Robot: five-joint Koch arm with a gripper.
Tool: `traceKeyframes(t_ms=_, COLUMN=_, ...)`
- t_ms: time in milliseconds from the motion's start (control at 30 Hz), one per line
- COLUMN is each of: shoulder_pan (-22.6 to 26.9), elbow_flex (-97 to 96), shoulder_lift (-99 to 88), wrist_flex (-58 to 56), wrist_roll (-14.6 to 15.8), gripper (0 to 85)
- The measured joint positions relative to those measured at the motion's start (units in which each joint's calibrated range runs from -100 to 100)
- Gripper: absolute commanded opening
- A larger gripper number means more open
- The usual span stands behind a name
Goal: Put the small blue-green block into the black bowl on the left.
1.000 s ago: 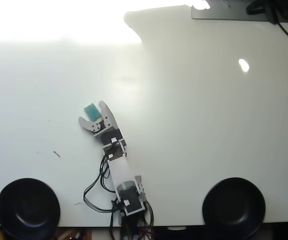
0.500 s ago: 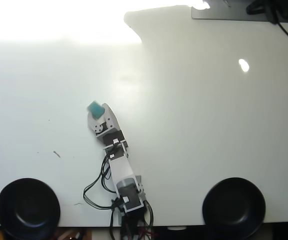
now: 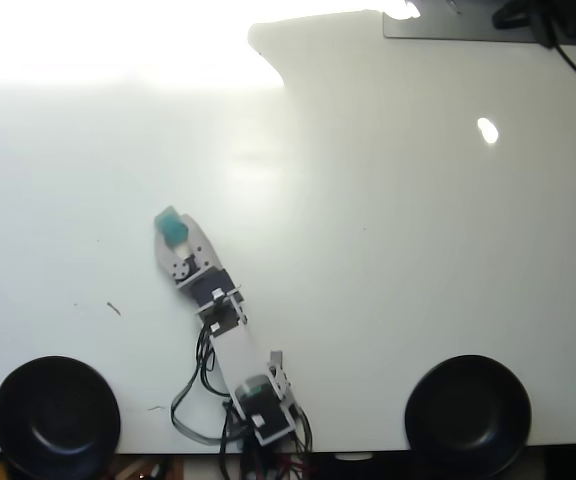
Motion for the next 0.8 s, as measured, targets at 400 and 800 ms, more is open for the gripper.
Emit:
traceKeyframes(t_ms=400, shoulder_pan=7.28, elbow_flex=7.76, shoulder_lift=-14.39, wrist_flex=-10.45, wrist_roll=6.54, gripper=3.5)
traceKeyframes(t_ms=800, shoulder_pan=19.29, elbow_flex=7.76, shoulder_lift=-26.52, wrist_flex=-15.06, wrist_roll=16.02, gripper=3.5)
